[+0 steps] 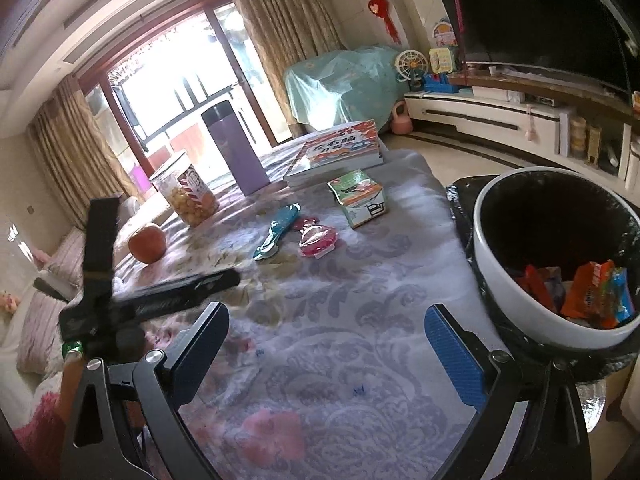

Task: Collect trash
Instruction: 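Move both tools away from the bin toward the blue brush and pink comb, then grasp the blue hairbrush with the left tool while the right tool grasps the pink comb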

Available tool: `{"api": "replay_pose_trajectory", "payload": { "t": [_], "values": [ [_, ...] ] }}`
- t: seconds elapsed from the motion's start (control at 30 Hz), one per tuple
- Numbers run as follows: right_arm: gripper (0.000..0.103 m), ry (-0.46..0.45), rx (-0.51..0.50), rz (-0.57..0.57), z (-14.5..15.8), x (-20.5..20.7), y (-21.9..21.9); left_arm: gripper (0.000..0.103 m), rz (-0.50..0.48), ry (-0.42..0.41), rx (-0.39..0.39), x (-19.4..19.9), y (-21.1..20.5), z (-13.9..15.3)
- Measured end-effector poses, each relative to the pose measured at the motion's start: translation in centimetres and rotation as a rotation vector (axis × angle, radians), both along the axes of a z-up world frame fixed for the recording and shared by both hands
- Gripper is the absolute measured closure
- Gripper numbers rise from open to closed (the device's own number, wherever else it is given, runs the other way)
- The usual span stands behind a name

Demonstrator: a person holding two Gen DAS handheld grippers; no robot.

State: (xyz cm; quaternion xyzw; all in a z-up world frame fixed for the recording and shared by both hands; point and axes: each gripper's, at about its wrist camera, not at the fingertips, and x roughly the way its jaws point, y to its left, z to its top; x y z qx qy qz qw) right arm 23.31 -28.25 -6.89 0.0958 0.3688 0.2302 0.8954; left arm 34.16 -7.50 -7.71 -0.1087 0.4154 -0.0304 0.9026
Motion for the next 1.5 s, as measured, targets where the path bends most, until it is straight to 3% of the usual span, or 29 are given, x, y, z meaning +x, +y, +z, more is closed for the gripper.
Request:
{"api": "replay_pose_trajectory", "payload": {
  "t": [0.13, 0.17, 0.23, 0.3, 0.53, 0.77, 0.97, 1.03, 1.07, 1.2, 1.37, 1.5],
  "values": [
    [0.004, 0.0, -0.006, 0.003, -0.4, 0.7, 0.4, 0.036, -0.015, 0.011, 0.021, 3.3, -0.4, -1.1],
    [0.004, 0.001, -0.01, 0.004, -0.4, 0.8, 0.4, 0.041, -0.018, 0.016, 0.033, 4.1, -0.6, -1.5],
    [0.004, 0.001, -0.029, 0.008, -0.7, 1.2, 0.6, 0.06, -0.037, 0.04, 0.043, 5.5, -0.7, -2.4],
    [0.005, -0.005, -0.046, 0.011, -0.8, 1.6, 0.9, 0.067, -0.05, 0.035, 0.066, 6.2, -0.8, -2.7],
    [0.024, -0.002, -0.078, 0.039, -1.2, 3.5, 3.0, 0.068, -0.061, 0.007, 0.036, 3.3, 1.0, -2.4],
    [0.028, 0.018, -0.135, 0.089, -2.5, 6.8, 6.6, 0.068, -0.029, 0.012, -0.043, -3.3, 5.1, -2.2],
    [0.031, 0.053, -0.219, 0.102, -3.9, 9.9, 8.9, 0.068, -0.035, 0.021, -0.103, -5.8, 6.5, -2.7],
    [0.051, 0.078, -0.228, 0.096, -4.5, 10.7, 9.2, 0.067, -0.039, 0.011, -0.105, -6.1, 6.7, -2.8],
    [0.056, 0.092, -0.229, 0.09, -4.7, 10.9, 9.2, 0.067, -0.04, 0.005, -0.102, -6.2, 6.7, -2.7],
    [0.057, 0.099, -0.204, 0.066, -4.3, 9.5, 8.6, 0.067, -0.052, -0.005, -0.095, -6.4, 6.2, -2.9],
    [0.056, 0.127, -0.162, 0.036, -3.7, 5.9, 8.0, 0.067, -0.062, -0.01, -0.147, -6.5, 6.9, -3.2],
    [0.051, 0.123, -0.152, 0.001, -4.0, 3.2, 7.6, 0.067, -0.068, -0.014, -0.165, -6.6, 7.1, -3.3]
  ]
}}
